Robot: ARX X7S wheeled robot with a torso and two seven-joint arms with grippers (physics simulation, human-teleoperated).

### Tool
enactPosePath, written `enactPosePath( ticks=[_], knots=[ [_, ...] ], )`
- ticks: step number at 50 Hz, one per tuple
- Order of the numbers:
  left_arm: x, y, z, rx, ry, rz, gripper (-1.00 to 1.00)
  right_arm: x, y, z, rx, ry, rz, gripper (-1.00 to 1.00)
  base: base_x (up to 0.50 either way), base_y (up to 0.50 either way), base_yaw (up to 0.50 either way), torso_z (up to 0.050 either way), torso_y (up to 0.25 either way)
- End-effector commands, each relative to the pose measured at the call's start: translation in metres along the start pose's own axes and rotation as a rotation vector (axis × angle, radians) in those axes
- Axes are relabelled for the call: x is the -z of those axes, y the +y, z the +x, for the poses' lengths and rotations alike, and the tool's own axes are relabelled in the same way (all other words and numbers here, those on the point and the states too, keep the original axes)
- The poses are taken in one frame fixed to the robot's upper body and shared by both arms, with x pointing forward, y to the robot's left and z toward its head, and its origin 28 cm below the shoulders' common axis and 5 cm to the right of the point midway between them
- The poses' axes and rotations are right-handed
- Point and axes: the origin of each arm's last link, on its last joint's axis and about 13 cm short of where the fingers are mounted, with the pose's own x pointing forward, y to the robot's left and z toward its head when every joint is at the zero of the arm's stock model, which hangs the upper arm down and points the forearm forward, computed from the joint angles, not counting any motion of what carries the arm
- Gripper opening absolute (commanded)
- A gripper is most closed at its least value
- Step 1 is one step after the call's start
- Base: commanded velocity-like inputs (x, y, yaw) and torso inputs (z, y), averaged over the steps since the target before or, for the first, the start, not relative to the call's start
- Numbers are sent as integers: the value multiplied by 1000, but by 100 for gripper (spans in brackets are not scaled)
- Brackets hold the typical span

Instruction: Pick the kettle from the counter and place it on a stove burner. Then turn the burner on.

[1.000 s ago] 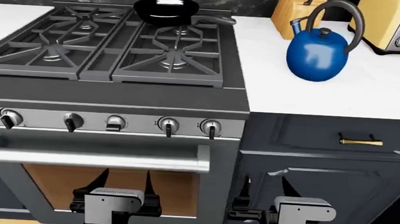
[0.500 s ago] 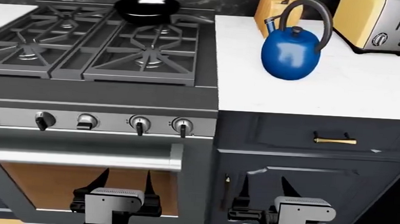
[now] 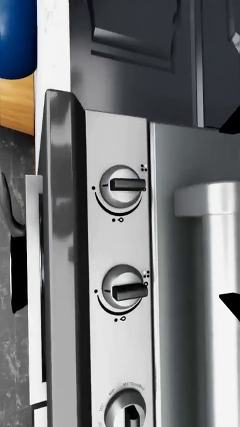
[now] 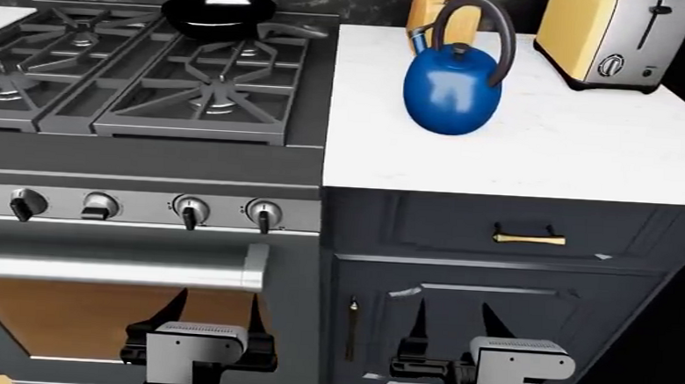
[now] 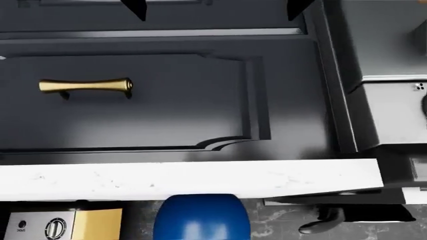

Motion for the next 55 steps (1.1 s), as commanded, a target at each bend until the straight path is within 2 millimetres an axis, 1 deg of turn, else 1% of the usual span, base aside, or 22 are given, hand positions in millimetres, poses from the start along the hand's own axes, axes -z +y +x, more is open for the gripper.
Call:
enactPosePath(
  ticks=[1, 21, 34, 55],
  knots=[
    [0, 0, 0, 0, 0, 2, 100, 0, 0, 0, 1, 1, 0, 100, 0, -227, 0, 0, 0],
    [0, 0, 1, -5, 0, 3, 100, 1, 0, 0, 1, 1, 1, 100, 0, -225, 0, 0, 0],
    [0, -1, -1, 11, -7, 5, 100, 0, 0, 0, -2, -5, 4, 100, 0, -15, 0, 0, 0],
    [-1, -1, -1, 15, -8, 0, 100, 0, 0, 0, 0, -2, 6, 100, 0, 0, 0, 47, 21]
  ],
)
